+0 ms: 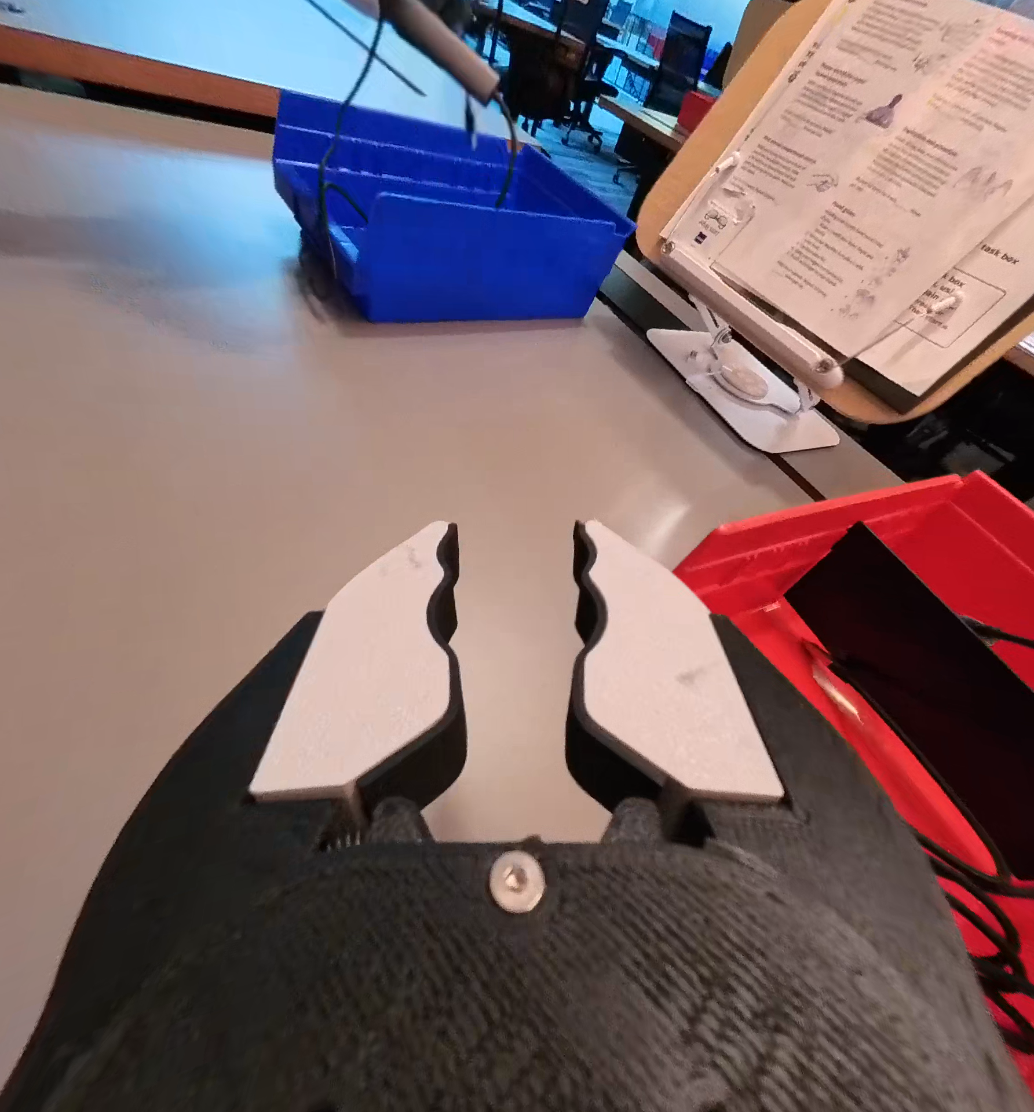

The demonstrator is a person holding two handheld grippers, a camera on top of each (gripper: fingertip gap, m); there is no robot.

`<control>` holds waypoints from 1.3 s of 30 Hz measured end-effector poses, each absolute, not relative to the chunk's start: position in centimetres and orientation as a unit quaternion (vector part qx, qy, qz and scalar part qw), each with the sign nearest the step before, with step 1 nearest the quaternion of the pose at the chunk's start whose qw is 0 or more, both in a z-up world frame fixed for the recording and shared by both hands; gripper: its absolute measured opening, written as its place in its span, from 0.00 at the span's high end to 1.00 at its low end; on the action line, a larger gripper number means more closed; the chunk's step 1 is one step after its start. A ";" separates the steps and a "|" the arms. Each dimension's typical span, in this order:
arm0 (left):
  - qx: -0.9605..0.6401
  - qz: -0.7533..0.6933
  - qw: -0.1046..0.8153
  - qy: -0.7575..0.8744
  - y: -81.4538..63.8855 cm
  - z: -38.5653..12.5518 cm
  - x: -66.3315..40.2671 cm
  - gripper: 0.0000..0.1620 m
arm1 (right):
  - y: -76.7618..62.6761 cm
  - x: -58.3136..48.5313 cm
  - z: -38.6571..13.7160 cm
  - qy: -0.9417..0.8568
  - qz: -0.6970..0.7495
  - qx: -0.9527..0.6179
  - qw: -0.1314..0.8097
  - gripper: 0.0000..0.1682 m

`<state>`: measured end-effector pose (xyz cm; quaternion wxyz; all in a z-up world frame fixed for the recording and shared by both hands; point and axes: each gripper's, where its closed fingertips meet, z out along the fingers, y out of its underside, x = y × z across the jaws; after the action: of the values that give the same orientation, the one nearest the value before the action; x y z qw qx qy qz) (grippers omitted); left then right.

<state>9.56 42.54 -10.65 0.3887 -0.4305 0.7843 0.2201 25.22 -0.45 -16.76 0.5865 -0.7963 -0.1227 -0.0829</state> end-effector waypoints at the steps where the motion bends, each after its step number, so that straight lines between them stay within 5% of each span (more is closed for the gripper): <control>1: -0.409 0.232 0.425 0.774 41.5 -8.4 9.6 0.87 | -0.2 25.1 -16.5 -0.119 -0.084 -0.793 0.592 0.78; 7: -0.265 0.242 0.607 0.709 32.4 0.9 10.4 0.87 | 1.2 23.9 -11.4 -0.071 -0.086 -0.731 0.673 0.72; 10: -0.189 0.203 0.636 0.720 26.0 0.4 11.7 0.87 | 1.3 22.5 -8.6 -0.077 -0.130 -0.706 0.692 0.64; 17: -0.017 0.157 0.671 0.724 12.9 -5.4 15.2 0.87 | 1.8 19.4 -7.6 -0.142 -0.202 -0.692 0.679 0.64; 23: 0.058 0.153 0.687 0.708 7.8 -8.8 16.3 0.87 | 2.2 18.0 -10.5 -0.203 -0.159 -0.724 0.640 0.90; 34: 0.115 0.192 0.712 0.666 7.4 -8.5 15.2 0.87 | 2.7 16.6 -11.3 -0.271 -0.165 -0.709 0.630 0.92; 39: 0.132 0.157 0.729 0.653 6.4 -7.7 14.6 0.87 | 2.0 19.8 -9.6 -0.276 -0.402 -0.654 0.579 0.94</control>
<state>14.57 6.44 -7.67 0.7293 0.1319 0.6526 0.1574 19.76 1.97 -9.57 0.5786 -0.6537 -0.2757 -0.4023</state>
